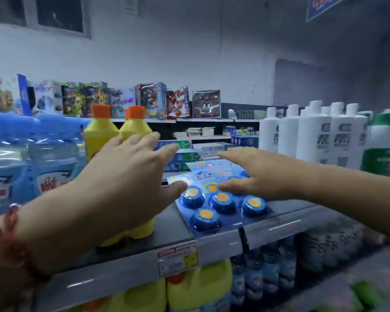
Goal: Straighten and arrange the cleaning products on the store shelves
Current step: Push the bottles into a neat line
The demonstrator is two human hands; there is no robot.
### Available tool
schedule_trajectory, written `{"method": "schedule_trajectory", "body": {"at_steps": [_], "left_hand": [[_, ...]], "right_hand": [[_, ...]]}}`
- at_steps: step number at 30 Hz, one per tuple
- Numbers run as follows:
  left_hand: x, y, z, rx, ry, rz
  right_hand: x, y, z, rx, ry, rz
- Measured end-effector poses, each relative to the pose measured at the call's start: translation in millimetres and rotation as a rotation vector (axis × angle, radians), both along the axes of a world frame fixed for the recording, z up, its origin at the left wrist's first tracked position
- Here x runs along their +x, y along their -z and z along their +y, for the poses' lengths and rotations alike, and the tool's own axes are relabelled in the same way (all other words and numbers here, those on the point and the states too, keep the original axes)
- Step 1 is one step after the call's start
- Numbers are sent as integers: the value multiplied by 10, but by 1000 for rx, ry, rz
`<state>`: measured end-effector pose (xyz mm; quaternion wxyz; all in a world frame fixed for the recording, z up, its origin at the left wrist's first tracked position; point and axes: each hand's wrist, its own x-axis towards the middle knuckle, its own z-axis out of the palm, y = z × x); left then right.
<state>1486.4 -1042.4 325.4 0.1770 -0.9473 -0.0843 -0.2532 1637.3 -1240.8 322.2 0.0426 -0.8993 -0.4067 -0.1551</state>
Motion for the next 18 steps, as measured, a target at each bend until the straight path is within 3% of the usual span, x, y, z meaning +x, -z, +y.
{"method": "schedule_trajectory", "body": {"at_steps": [9, 18], "left_hand": [[1132, -31, -1317, -38, 115, 178], [2486, -15, -2679, -165, 136, -8]], "right_hand": [[599, 17, -1620, 56, 136, -23], [1869, -203, -3164, 195, 98, -85]]}}
